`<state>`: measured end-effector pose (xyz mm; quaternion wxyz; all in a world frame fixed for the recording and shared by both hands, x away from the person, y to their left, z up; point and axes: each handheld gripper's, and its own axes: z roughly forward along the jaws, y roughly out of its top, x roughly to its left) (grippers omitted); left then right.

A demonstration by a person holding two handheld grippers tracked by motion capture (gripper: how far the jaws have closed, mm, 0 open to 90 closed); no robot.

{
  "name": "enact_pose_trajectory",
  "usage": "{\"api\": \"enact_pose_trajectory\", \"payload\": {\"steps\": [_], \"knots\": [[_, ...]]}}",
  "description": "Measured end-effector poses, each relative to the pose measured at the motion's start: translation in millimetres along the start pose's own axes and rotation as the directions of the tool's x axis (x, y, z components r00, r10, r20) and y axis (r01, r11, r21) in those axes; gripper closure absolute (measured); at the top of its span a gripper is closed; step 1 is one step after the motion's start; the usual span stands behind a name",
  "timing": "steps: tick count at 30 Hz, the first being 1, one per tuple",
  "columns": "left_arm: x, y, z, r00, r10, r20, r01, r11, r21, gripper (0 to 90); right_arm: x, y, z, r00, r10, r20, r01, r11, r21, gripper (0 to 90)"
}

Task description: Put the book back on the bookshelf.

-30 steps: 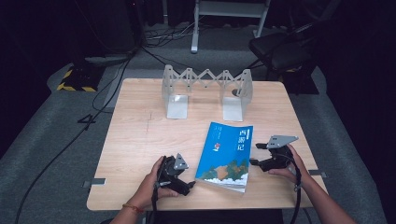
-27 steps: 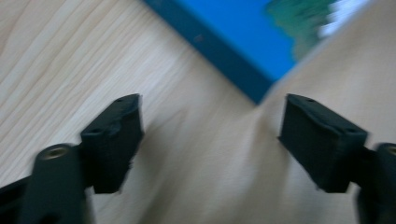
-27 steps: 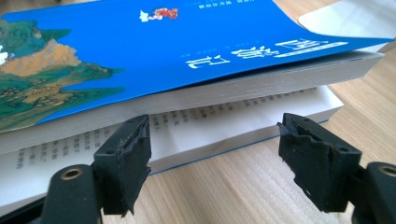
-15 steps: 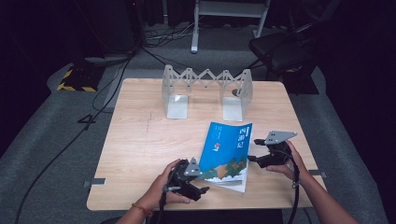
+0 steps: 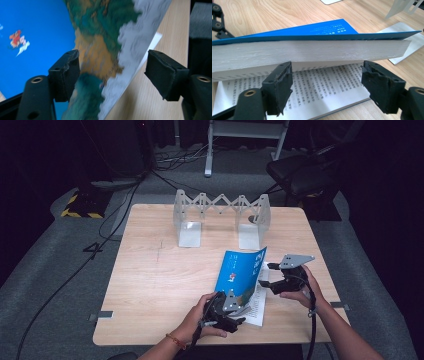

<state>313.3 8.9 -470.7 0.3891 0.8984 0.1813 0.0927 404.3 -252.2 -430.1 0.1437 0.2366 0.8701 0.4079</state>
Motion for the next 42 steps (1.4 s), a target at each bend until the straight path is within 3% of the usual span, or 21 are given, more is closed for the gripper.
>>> {"api": "enact_pose_trajectory", "payload": {"steps": [1,6,9,12,13,14,17,20,25,31,36,40,42], "knots": [[-1.3,2.4,1.7,0.9997,-0.023,0.004,0.023,0.9992,-0.031,28.8,-0.1,0.5,0.4,1.0,0.0,0.001,0.0,1.0,-0.006,25.5],[-7.6,4.7,6.4,0.9969,-0.033,-0.071,0.03,0.9988,-0.039,34.9,0.7,0.5,2.1,1.0,0.009,0.003,-0.009,1.0,-0.015,24.5],[-5.9,3.1,6.0,0.9958,-0.057,-0.072,0.053,0.9968,-0.061,39.2,0.7,-0.3,2.2,0.9999,0.012,0.008,-0.011,1.0,-0.019,24.3],[-7.0,2.3,3.9,0.997,-0.035,-0.069,0.03,0.9969,-0.073,50.0,0.7,-0.7,2.3,0.9999,0.011,0.01,-0.011,1.0,-0.016,24.2],[-8.2,2.0,0.8,0.9972,-0.003,-0.074,-0.003,0.9965,-0.083,50.0,0.7,-1.1,2.5,0.9998,0.012,0.014,-0.011,1.0,-0.016,24.2],[-7.7,1.6,-2.2,0.997,0.008,-0.076,-0.015,0.996,-0.088,56.1,0.2,-1.7,2.6,0.9998,0.011,0.018,-0.011,1.0,-0.015,24.2],[-0.1,0.3,-9.5,0.9989,-0.015,-0.044,0.009,0.9929,-0.119,64.1,-2.9,-4.7,1.4,0.9995,0.028,0.016,-0.027,0.999,-0.019,23.8],[3.1,0.7,-15.2,0.9991,-0.007,-0.042,0.001,0.9903,-0.139,70.3,-6.9,-8.8,-1.3,0.9989,0.042,0.021,-0.042,0.999,-0.026,23.2],[10.2,1.2,-23.4,0.9988,0.011,-0.047,-0.018,0.9906,-0.136,77.2,-11.8,-17.6,-10.7,0.9977,0.06,-0.031,-0.062,0.996,-0.063,25.7],[20.8,-6.1,-36.4,0.9989,0.014,-0.045,-0.02,0.9917,-0.127,78.4,-8.7,-21.0,-17.8,0.9977,0.017,-0.066,-0.022,0.997,-0.08,26.2],[30.8,-13.7,-42.9,0.9994,0.027,-0.021,-0.03,0.9945,-0.101,78.3,2.0,-11.8,-26.6,0.995,-0.04,-0.092,0.027,0.989,-0.144,27.0],[37.4,-17.0,-48.0,0.9996,0.024,-0.013,-0.025,0.9954,-0.093,78.2,16.4,-2.5,-18.3,0.9836,-0.104,-0.147,0.08,0.983,-0.163,27.7],[39.0,-18.2,-50.9,0.9992,0.035,-0.018,-0.036,0.9962,-0.079,78.1,24.0,0.3,-9.5,0.9735,-0.136,-0.184,0.106,0.98,-0.166,29.1]]}}
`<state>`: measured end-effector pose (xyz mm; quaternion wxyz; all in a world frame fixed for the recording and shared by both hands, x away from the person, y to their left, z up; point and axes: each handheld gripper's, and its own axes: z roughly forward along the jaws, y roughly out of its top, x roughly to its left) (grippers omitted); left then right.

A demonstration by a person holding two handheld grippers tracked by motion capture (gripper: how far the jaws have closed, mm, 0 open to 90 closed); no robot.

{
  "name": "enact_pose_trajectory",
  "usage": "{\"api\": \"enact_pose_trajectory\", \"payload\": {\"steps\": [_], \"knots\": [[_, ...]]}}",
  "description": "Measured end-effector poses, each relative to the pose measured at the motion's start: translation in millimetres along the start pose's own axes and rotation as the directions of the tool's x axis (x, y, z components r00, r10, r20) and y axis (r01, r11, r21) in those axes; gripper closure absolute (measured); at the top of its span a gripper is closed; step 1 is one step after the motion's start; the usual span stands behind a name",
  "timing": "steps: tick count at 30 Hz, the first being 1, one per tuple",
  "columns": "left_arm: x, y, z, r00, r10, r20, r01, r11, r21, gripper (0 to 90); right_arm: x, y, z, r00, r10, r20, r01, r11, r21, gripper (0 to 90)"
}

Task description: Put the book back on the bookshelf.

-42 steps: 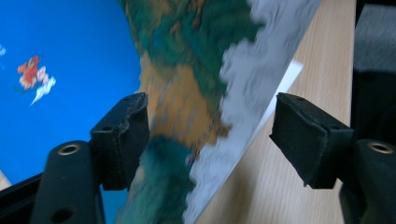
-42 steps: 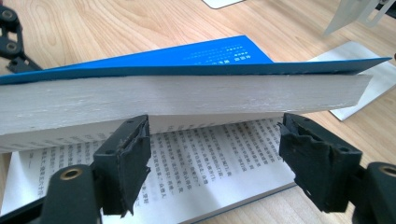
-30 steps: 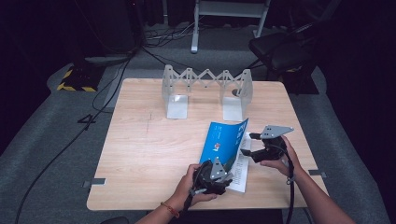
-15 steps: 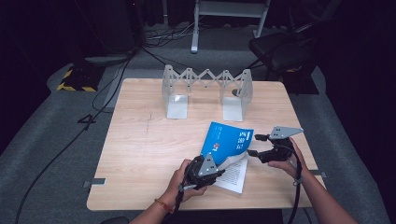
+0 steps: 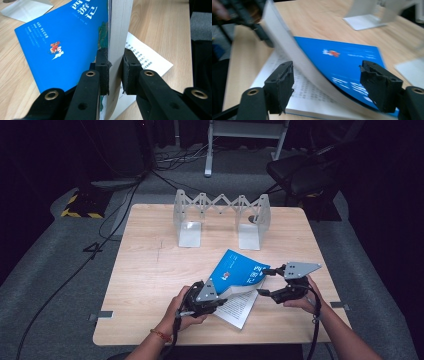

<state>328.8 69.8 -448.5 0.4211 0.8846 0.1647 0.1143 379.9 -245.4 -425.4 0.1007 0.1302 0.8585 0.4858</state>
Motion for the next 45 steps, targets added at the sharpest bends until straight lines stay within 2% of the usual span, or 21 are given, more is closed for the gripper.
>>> {"api": "enact_pose_trajectory", "payload": {"steps": [3,8,9,11,14,15,18,19,20,21,22,24,26,28,31,34,36,41,43,44,45], "knots": [[4.0,-4.6,-5.6,1.0,-0.007,-0.003,0.007,1.0,0.003,77.8,3.4,0.4,15.9,0.9982,-0.034,-0.049,0.037,0.998,0.043,29.0],[9.5,-10.1,-12.5,0.9999,-0.011,-0.003,0.011,0.9998,0.016,77.4,1.1,-3.4,25.3,0.9974,-0.05,-0.051,0.054,0.995,0.086,30.5],[11.3,-11.3,-13.8,0.9999,-0.011,0.0,0.011,0.9998,0.018,77.2,-0.5,-5.7,28.8,0.9974,-0.07,-0.016,0.071,0.99,0.122,30.6],[13.9,-13.3,-16.3,0.9998,-0.018,0.001,0.018,0.9996,0.023,76.9,-4.7,-9.9,32.3,0.9978,-0.066,-0.002,0.066,0.989,0.131,31.0],[17.5,-15.9,-20.4,0.9999,-0.014,-0.005,0.014,0.9994,0.032,76.3,-10.7,-16.1,37.9,0.9919,-0.114,0.056,0.103,0.981,0.167,36.1],[19.6,-17.1,-22.0,0.9998,-0.018,-0.005,0.018,0.9993,0.033,76.0,-14.3,-18.1,38.4,0.9935,-0.101,0.052,0.091,0.983,0.161,36.6],[25.7,-18.7,-27.0,0.9997,-0.022,-0.008,0.022,0.9992,0.034,75.5,-25.7,-22.3,34.0,0.9992,-0.039,0.009,0.038,0.995,0.092,53.2],[25.7,-18.7,-27.0,0.9997,-0.022,-0.008,0.022,0.9992,0.034,75.3,-27.3,-22.4,32.2,0.9995,-0.033,0.004,0.033,0.997,0.068,61.4],[28.6,-18.6,-29.0,0.9996,-0.026,-0.014,0.026,0.9992,0.03,75.3,-27.3,-22.4,32.2,0.9995,-0.033,0.004,0.033,0.997,0.068,61.4],[31.0,-18.5,-30.7,0.9995,-0.027,-0.017,0.027,0.9992,0.031,75.0,-28.0,-21.6,29.7,0.9992,-0.04,0.007,0.04,0.998,0.046,69.1],[33.8,-18.6,-32.5,0.9994,-0.028,-0.017,0.029,0.9991,0.032,74.6,-28.3,-20.1,28.7,0.9983,-0.057,0.012,0.057,0.998,0.039,70.3],[36.9,-19.3,-34.1,0.9997,-0.018,-0.017,0.019,0.9988,0.045,74.2,-27.0,-16.2,30.1,0.9968,-0.079,0.013,0.079,0.996,0.048,69.1],[38.2,-21.4,-34.3,0.9997,-0.023,-0.009,0.024,0.9985,0.05,73.8,-25.8,-13.5,33.3,0.9959,-0.09,-0.01,0.091,0.994,0.055,51.1],[37.9,-23.1,-34.4,0.9997,-0.021,-0.014,0.022,0.9983,0.053,73.7,-24.4,-11.9,35.8,0.9963,-0.085,-0.013,0.086,0.994,0.069,41.8],[40.5,-24.3,-36.2,0.9996,-0.022,-0.019,0.022,0.9985,0.05,73.4,-21.0,-9.9,40.0,0.9956,-0.089,-0.029,0.091,0.993,0.073,36.4],[43.4,-26.9,-38.8,0.9988,-0.036,-0.033,0.037,0.9985,0.04,72.7,-15.2,-7.0,45.8,0.9924,-0.12,-0.029,0.122,0.989,0.084,34.1],[44.7,-29.8,-39.6,0.9981,-0.047,-0.039,0.048,0.9981,0.037,72.0,-11.8,-5.9,50.5,0.9906,-0.134,-0.027,0.136,0.987,0.089,34.4],[46.9,-32.7,-41.4,0.997,-0.056,-0.053,0.058,0.9977,0.036,70.5,-6.8,-3.3,68.7,0.9803,-0.192,0.047,0.183,0.972,0.147,39.8],[47.4,-33.4,-42.2,0.9967,-0.059,-0.056,0.061,0.9976,0.034,70.5,-7.1,-3.2,69.7,0.9809,-0.19,0.044,0.182,0.973,0.14,42.2],[48.2,-34.1,-43.0,0.9962,-0.065,-0.057,0.067,0.9974,0.027,70.5,-8.0,-3.3,69.7,0.9808,-0.191,0.042,0.184,0.974,0.13,46.5],[48.6,-34.6,-43.9,0.996,-0.069,-0.057,0.071,0.9973,0.022,70.6,-9.2,-3.4,69.0,0.983,-0.181,0.029,0.177,0.978,0.108,55.2]]}}
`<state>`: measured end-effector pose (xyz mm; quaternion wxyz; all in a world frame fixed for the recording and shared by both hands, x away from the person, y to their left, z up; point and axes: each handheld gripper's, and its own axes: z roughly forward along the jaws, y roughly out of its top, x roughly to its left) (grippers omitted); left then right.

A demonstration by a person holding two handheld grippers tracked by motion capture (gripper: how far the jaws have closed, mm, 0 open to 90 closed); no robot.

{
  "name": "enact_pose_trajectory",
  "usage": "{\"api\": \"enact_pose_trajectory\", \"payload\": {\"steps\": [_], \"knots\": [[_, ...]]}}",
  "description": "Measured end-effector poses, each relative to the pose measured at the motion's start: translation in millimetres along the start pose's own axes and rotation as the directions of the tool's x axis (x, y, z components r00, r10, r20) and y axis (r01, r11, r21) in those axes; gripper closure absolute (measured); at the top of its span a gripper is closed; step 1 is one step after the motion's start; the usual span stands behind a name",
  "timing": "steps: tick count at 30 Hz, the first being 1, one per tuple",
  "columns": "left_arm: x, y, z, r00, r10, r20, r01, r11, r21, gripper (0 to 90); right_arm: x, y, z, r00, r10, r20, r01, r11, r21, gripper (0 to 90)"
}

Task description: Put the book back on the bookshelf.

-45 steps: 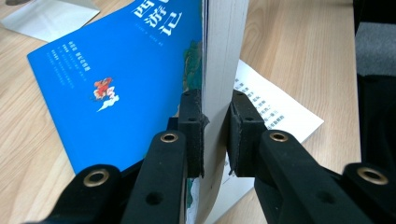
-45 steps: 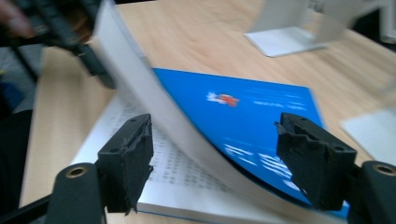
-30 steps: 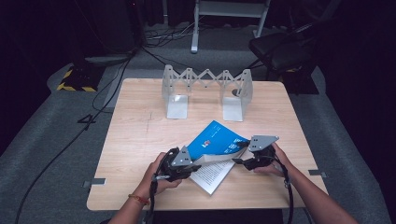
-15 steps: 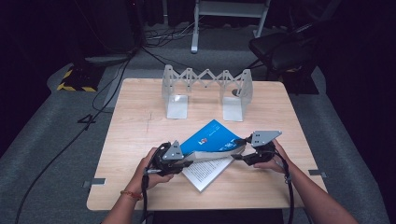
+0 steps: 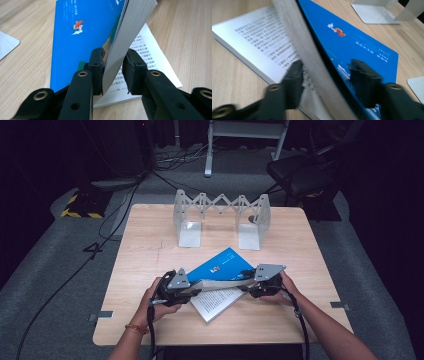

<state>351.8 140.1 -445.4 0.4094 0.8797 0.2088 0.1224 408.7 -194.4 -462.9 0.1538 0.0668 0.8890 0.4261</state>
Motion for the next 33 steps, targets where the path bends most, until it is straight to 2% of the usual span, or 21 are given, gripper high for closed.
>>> {"api": "enact_pose_trajectory", "payload": {"steps": [1,3,9,11,12,14,16,19,23,26,29,31,33], "knots": [[-0.2,-0.3,-0.3,1.0,-0.007,0.0,0.007,1.0,-0.003,70.5,0.0,0.2,-0.9,1.0,-0.004,-0.008,0.003,1.0,-0.013,57.9],[-2.5,-0.9,0.1,1.0,-0.009,-0.004,0.009,1.0,0.001,69.7,2.7,2.8,-1.6,0.999,-0.045,0.004,0.045,0.999,-0.003,62.2],[-12.9,-1.1,2.4,0.9983,-0.048,-0.033,0.048,0.9988,0.009,58.4,3.2,3.0,-1.6,0.9991,-0.042,0.003,0.042,0.999,0.001,63.3],[-22.4,1.7,5.9,0.9972,-0.048,-0.058,0.049,0.9986,0.02,51.8,4.3,5.0,-1.8,0.9984,-0.056,0.009,0.056,0.998,0.012,63.3],[-28.8,6.0,6.8,0.9968,-0.049,-0.063,0.049,0.9988,0.007,51.3,4.6,5.6,-1.9,0.9983,-0.057,0.011,0.056,0.998,0.014,63.4],[-32.6,8.9,7.2,0.9964,-0.054,-0.066,0.054,0.9986,-0.004,50.1,4.5,6.3,-2.0,0.9981,-0.061,0.009,0.06,0.998,0.017,63.4],[-39.5,13.5,10.1,0.9945,-0.061,-0.085,0.061,0.9981,-0.002,44.2,4.4,7.4,-2.4,0.998,-0.063,0.011,0.063,0.998,0.018,63.6],[-49.6,21.1,18.7,0.9909,-0.046,-0.127,0.049,0.9986,0.022,37.6,3.9,8.6,-2.5,0.9974,-0.072,0.006,0.071,0.997,0.024,64.0],[-52.2,27.5,26.0,0.9876,-0.047,-0.15,0.051,0.9985,0.019,40.0,3.9,9.3,-2.5,0.9969,-0.078,0.003,0.078,0.997,0.028,64.1],[-53.0,29.9,28.3,0.9835,-0.028,-0.179,0.031,0.9994,0.012,59.6,4.4,9.5,-2.3,0.9967,-0.081,0.001,0.081,0.996,0.033,64.0],[-54.4,28.6,26.4,0.981,0.025,-0.193,-0.022,0.9996,0.016,68.6,4.3,9.3,-2.0,0.9969,-0.078,-0.001,0.078,0.997,0.027,63.0],[-52.5,25.7,26.4,0.9834,0.043,-0.176,-0.041,0.9991,0.015,71.1,4.6,9.6,-1.7,0.9971,-0.076,-0.002,0.076,0.997,0.027,61.2],[-48.2,21.3,26.3,0.9898,0.029,-0.139,-0.028,0.9996,0.011,71.9,4.7,8.3,-0.8,0.9961,-0.088,-0.003,0.088,0.996,0.022,56.5]]}}
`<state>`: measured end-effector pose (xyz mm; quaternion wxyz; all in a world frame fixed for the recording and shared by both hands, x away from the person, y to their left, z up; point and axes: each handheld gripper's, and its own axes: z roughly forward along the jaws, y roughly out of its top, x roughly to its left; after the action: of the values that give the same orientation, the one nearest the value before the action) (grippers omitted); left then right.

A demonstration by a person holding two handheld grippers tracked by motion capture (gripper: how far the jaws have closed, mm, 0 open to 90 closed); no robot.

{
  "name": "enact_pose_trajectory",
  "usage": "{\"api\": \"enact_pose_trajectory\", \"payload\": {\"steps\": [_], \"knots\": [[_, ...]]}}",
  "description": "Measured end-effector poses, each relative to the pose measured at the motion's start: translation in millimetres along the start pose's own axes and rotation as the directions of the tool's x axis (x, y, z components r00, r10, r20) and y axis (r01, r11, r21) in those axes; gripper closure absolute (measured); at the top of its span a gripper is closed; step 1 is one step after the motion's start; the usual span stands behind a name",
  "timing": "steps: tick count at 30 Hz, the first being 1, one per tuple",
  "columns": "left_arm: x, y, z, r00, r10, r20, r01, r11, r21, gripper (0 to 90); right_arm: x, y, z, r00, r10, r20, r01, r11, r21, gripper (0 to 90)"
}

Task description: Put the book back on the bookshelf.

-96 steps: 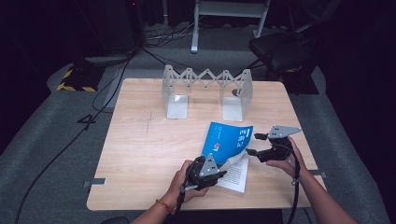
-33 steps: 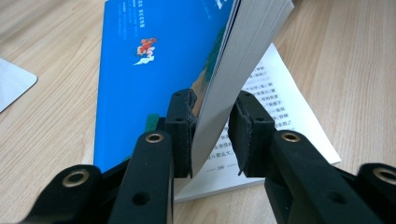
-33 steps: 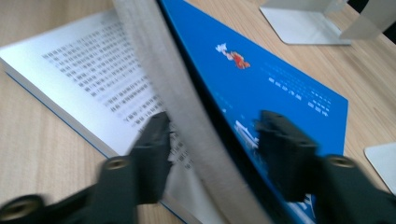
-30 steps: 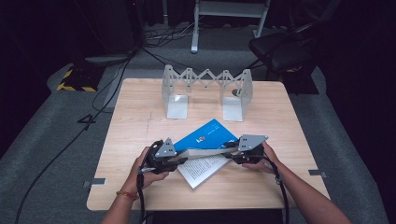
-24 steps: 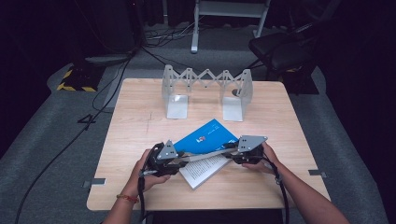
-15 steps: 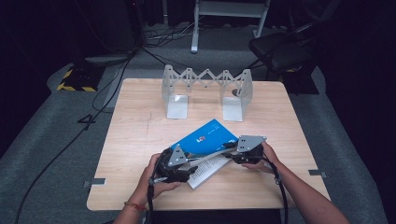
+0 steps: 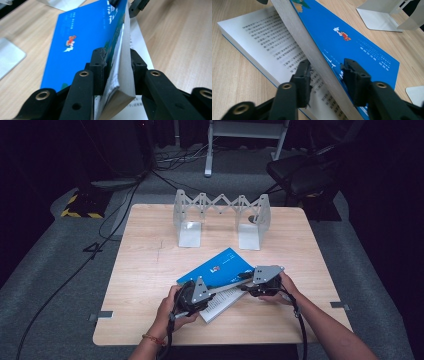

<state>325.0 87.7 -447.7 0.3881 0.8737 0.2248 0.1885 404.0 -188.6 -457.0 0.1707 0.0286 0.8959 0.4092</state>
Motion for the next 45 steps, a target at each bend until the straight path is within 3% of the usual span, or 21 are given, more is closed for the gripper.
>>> {"api": "enact_pose_trajectory", "payload": {"steps": [5,7,10,13,17,18,20,29,33,35,37,40,43,45], "knots": [[4.2,-4.6,-2.5,0.9997,-0.018,0.018,0.018,0.9998,-0.012,72.7,-7.1,-10.6,-1.5,0.9991,0.043,0.002,-0.043,0.999,-0.019,50.2],[8.3,-7.9,-5.8,0.999,-0.034,0.028,0.035,0.9992,-0.02,72.6,-14.1,-19.4,-4.4,0.998,0.058,0.024,-0.058,0.998,-0.023,48.3],[15.0,-13.6,-9.0,0.9972,-0.05,0.056,0.052,0.9982,-0.029,72.2,-19.8,-26.3,-6.8,0.9963,0.086,0.003,-0.086,0.995,-0.047,49.3],[24.8,-18.4,-12.0,0.9947,-0.061,0.083,0.064,0.9974,-0.033,71.2,-16.2,-23.3,-5.2,0.9992,0.039,0.005,-0.039,0.998,-0.048,55.6],[38.6,-27.3,-18.0,0.9886,-0.114,0.098,0.116,0.9931,-0.016,64.8,-6.5,-12.5,0.6,0.9997,-0.024,0.003,0.024,0.999,-0.027,64.7],[39.5,-29.0,-20.0,0.9886,-0.124,0.085,0.126,0.992,-0.013,61.8,-4.5,-9.9,1.8,0.9994,-0.033,0.002,0.033,0.999,-0.02,66.0],[35.9,-28.0,-22.7,0.9932,-0.107,0.046,0.106,0.9943,0.011,55.9,-1.3,-4.4,3.1,0.9986,-0.051,0.01,0.051,0.999,-0.008,67.6],[9.5,-9.3,-21.3,0.9944,-0.104,-0.02,0.105,0.9932,0.051,37.7,-0.6,0.0,2.3,0.9984,-0.055,0.013,0.055,0.998,0.01,67.9],[5.8,-3.9,-10.5,0.9926,-0.106,-0.059,0.111,0.9894,0.094,39.6,-0.5,1.5,2.4,0.9981,-0.061,0.013,0.06,0.998,0.02,67.9],[7.0,-4.8,-7.5,0.9901,-0.097,-0.101,0.107,0.9896,0.096,50.2,-0.6,2.6,2.3,0.9977,-0.066,0.014,0.065,0.998,0.024,67.9],[9.0,-6.4,-8.0,0.9923,-0.081,-0.094,0.089,0.9922,0.087,59.5,-0.3,3.6,2.4,0.9975,-0.069,0.015,0.068,0.997,0.031,67.9],[7.9,-6.7,-8.2,0.9946,-0.042,-0.095,0.05,0.9951,0.086,66.2,-0.1,5.4,2.6,0.9972,-0.073,0.018,0.072,0.997,0.034,67.4],[14.3,-11.7,-8.1,0.9971,-0.06,-0.046,0.064,0.9953,0.073,67.9,-2.3,4.6,2.6,0.9983,-0.057,0.011,0.057,0.998,0.016,62.4],[15.2,-12.8,-8.2,0.9972,-0.062,-0.041,0.065,0.9955,0.069,68.5,-3.8,2.5,3.1,0.999,-0.044,0.008,0.044,0.999,0.002,57.6]]}}
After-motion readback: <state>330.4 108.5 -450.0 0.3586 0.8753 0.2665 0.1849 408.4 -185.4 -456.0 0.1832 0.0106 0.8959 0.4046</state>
